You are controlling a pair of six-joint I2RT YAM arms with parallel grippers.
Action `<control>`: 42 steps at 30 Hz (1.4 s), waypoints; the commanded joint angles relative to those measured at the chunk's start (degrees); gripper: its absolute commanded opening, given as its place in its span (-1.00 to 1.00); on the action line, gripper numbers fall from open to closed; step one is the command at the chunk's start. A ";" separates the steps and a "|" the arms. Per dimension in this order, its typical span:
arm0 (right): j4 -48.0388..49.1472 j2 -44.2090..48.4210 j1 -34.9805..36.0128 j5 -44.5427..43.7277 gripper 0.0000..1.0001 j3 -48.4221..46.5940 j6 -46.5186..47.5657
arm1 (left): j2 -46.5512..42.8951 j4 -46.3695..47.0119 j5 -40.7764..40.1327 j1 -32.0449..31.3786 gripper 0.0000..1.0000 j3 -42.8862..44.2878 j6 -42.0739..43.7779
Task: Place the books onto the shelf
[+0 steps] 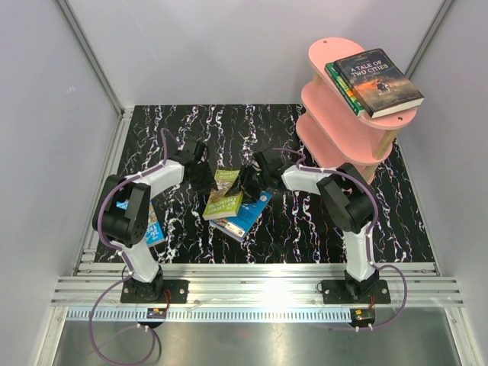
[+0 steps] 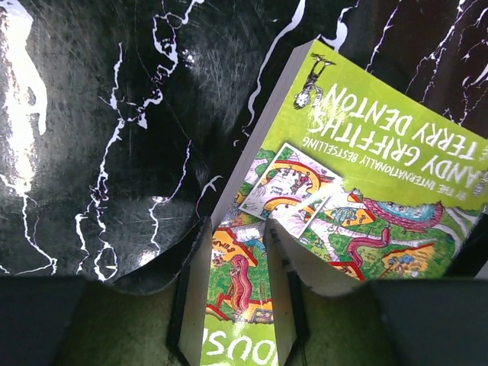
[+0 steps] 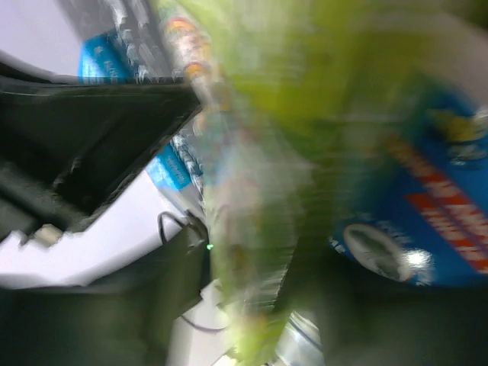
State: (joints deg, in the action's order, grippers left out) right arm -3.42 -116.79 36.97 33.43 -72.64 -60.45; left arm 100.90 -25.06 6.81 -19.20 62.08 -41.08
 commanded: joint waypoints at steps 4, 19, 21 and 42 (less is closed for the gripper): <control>3.86 2.61 0.56 -3.63 -0.70 0.39 -0.03 | 3.87 -5.79 4.53 -1.72 -0.34 -3.90 0.65; -11.86 27.83 0.65 -15.49 -1.00 1.45 2.79 | -16.16 -18.88 -1.01 -1.37 0.97 10.24 -3.03; -13.18 30.03 0.65 -18.82 -1.00 1.71 2.18 | -20.71 -19.06 1.00 -1.37 0.97 10.43 -5.31; 0.77 61.85 0.56 -26.85 -1.00 18.06 -15.39 | -43.61 -1.92 -0.39 -23.24 0.97 -4.70 -33.54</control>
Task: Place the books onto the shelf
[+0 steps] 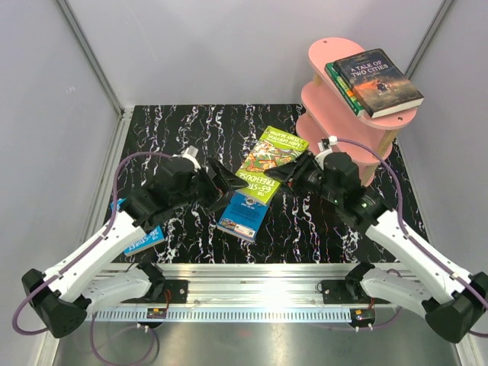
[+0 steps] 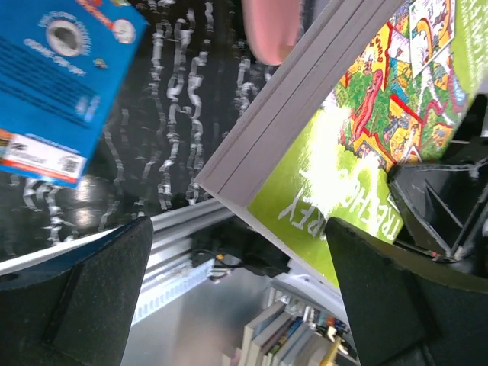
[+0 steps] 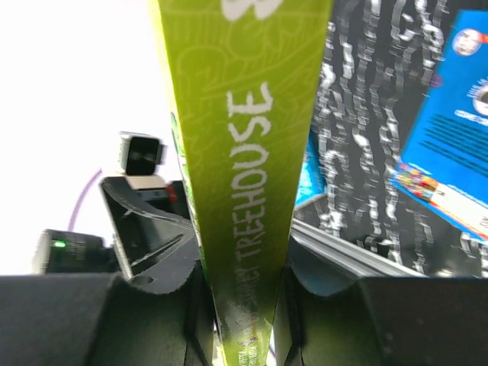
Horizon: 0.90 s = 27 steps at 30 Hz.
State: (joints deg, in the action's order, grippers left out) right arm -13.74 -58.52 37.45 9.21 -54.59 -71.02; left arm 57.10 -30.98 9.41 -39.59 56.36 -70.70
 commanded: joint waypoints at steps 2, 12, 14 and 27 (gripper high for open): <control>15.38 4.38 0.16 -1.66 -1.00 2.54 -9.28 | 1.43 3.47 -6.31 -6.09 0.97 3.22 -4.18; 31.76 17.81 0.08 -7.62 -1.00 18.37 -30.83 | 7.67 4.18 -24.34 -18.05 0.62 9.11 -11.56; 31.05 20.80 0.16 -8.94 -1.00 19.60 -33.29 | 9.24 2.43 -27.49 -20.08 0.24 10.78 -12.01; 22.35 30.92 0.08 -10.27 -1.00 18.03 -36.38 | 20.05 -0.92 -29.62 -21.31 -0.84 21.42 -9.12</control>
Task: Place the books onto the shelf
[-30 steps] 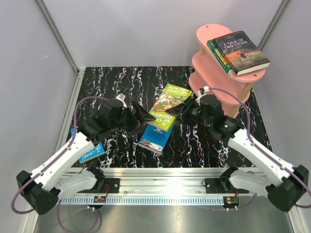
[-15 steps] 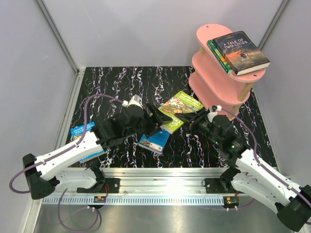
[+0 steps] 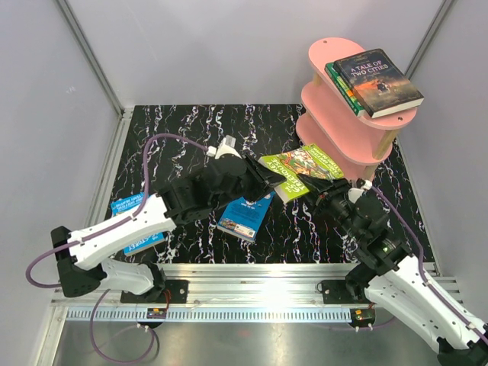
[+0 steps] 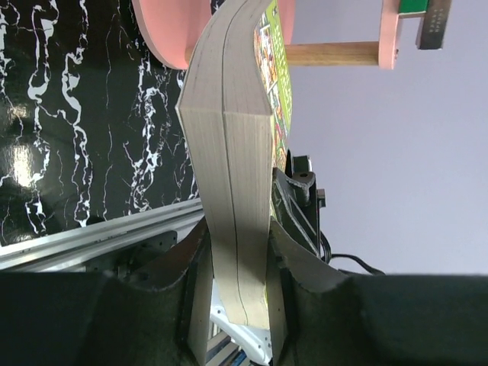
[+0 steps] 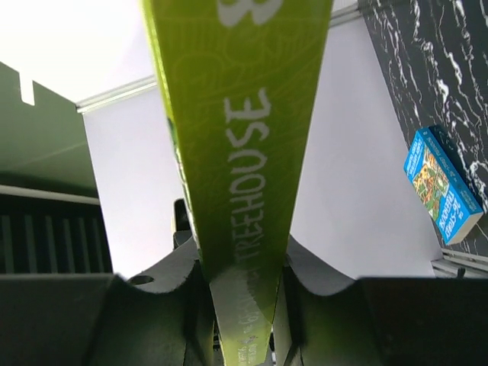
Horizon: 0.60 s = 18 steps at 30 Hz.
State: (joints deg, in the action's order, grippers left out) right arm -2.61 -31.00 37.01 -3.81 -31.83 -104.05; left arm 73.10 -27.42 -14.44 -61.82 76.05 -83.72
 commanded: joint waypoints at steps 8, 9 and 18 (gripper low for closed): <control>-9.32 6.48 0.60 2.41 1.00 -19.56 11.49 | 8.20 -0.28 -3.23 3.63 -1.00 5.52 9.10; -13.60 6.66 0.60 2.06 1.00 -21.23 13.07 | 8.11 0.69 -2.79 4.16 -1.00 4.55 9.36; -40.06 6.48 0.51 -4.09 0.99 -48.12 32.05 | 12.59 11.50 4.06 11.98 -1.00 4.02 11.83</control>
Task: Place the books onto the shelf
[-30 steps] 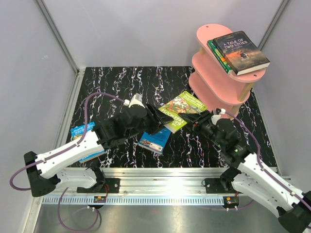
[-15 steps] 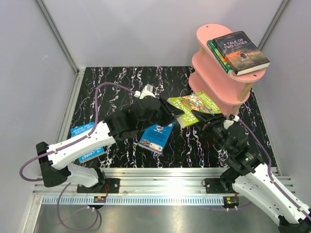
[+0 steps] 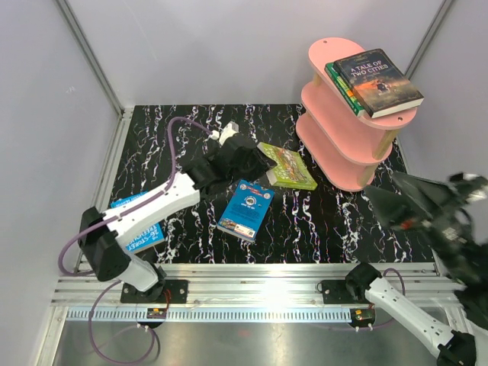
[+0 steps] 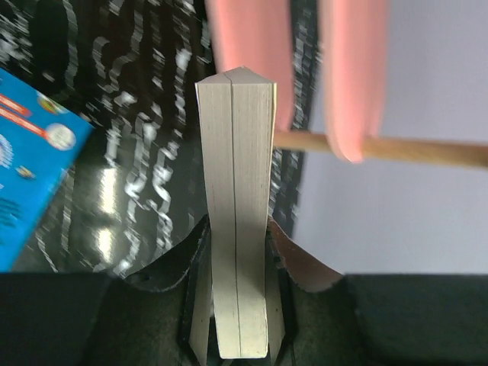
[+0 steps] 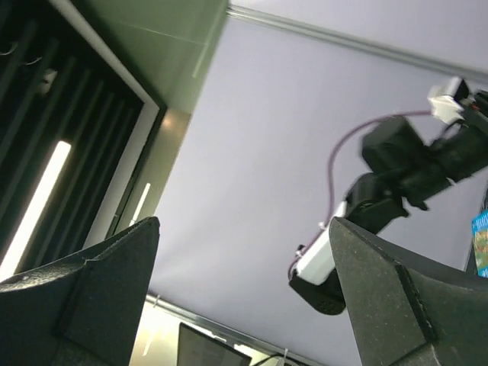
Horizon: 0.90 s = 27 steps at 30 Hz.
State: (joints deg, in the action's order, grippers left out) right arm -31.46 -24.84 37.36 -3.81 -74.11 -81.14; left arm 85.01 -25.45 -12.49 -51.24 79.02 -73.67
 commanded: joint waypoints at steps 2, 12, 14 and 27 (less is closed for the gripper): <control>-14.58 0.67 0.25 -6.63 0.99 -12.27 12.14 | 1.99 14.17 4.05 2.20 -1.00 1.48 2.04; -28.39 5.06 0.17 -17.00 0.99 -24.41 15.05 | 7.62 23.16 12.04 8.26 -1.00 9.48 -1.65; -29.53 6.38 0.25 -18.15 0.99 -24.51 14.70 | 7.89 24.57 12.23 9.14 -1.00 10.36 -3.84; -29.97 8.76 0.25 -22.29 1.00 -23.46 14.88 | 20.26 26.68 17.94 10.38 -1.00 23.98 -6.75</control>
State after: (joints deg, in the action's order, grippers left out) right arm -61.39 -16.58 37.39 -23.20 -98.13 -66.85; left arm 102.54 -6.22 2.70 -40.42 99.57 -78.56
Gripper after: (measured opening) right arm 0.995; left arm 0.291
